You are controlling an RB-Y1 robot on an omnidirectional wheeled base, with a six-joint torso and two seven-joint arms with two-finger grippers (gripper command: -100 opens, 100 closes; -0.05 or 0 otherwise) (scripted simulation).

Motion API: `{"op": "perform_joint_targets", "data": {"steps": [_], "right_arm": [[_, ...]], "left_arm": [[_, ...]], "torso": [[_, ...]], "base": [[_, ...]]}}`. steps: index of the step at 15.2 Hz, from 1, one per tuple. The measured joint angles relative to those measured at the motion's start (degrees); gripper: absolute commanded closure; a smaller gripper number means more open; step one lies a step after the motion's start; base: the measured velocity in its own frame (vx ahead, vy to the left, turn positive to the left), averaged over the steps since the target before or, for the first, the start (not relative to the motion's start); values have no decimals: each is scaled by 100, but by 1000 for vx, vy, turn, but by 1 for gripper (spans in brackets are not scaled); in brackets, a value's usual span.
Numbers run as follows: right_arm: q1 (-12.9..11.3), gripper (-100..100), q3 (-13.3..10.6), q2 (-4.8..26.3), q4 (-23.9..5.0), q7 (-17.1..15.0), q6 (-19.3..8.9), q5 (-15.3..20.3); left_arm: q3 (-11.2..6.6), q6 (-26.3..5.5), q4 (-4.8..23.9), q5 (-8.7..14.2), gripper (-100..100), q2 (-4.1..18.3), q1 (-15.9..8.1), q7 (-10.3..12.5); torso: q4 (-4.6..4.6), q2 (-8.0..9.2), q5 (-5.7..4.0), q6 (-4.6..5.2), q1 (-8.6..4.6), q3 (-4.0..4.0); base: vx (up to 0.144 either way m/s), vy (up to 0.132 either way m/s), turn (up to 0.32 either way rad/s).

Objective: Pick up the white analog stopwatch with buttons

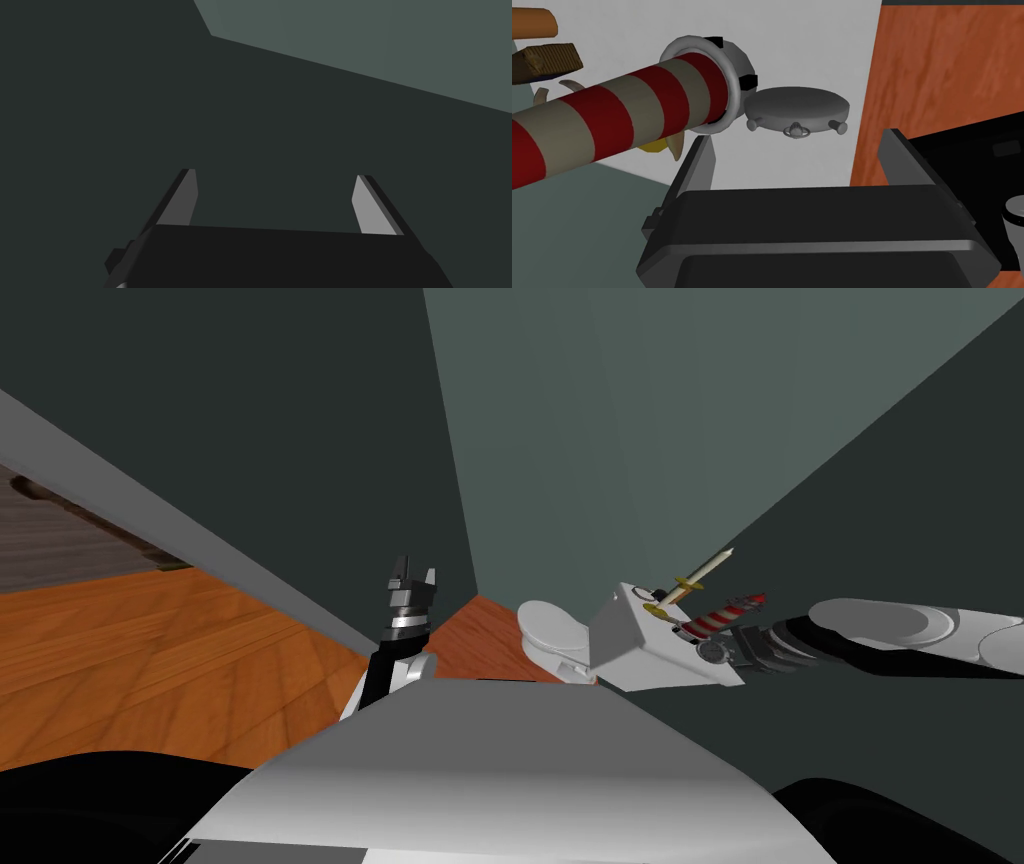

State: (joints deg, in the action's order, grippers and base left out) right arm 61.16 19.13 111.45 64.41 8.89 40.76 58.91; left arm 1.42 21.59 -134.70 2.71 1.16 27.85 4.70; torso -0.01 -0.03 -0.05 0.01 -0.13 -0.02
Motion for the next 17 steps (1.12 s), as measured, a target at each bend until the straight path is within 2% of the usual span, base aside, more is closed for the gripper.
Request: {"op": "perform_joint_targets", "data": {"steps": [4, 8, 10, 14, 17], "right_arm": [[-227, -100, 16, -106, 447, -392, 112, 399], [-488, -100, 131, -315, 877, -887, 314, 1114], [-561, -100, 0, -232, 1075, -1048, 264, 1144], [-726, -100, 132, -386, 1399, -1404, 417, 1632], [-825, -100, 145, -441, 1606, -1637, 487, 1950]], "left_arm": [[-1, 0, 0, 0, 0, 0, 1, 0], [-1, 0, 0, 0, 0, 0, 1, 0], [-1, 0, 0, 0, 0, 0, 1, 0], [0, 0, 0, 0, 0, 0, 0, 0], [0, 0, 0, 0, 0, 0, 0, 0]], "torso": [[0, -2, -4, 4, -15, -1], [0, -2, -2, 3, -8, -1], [-3, -8, -7, 0, -16, -5], [-3, -4, -11, 1, -13, -4], [-7, -5, -18, 2, -17, -6]], "base": [[33, -60, -122], [34, -45, -88], [41, -62, -83], [15, -27, -56], [22, -29, -50]]}}
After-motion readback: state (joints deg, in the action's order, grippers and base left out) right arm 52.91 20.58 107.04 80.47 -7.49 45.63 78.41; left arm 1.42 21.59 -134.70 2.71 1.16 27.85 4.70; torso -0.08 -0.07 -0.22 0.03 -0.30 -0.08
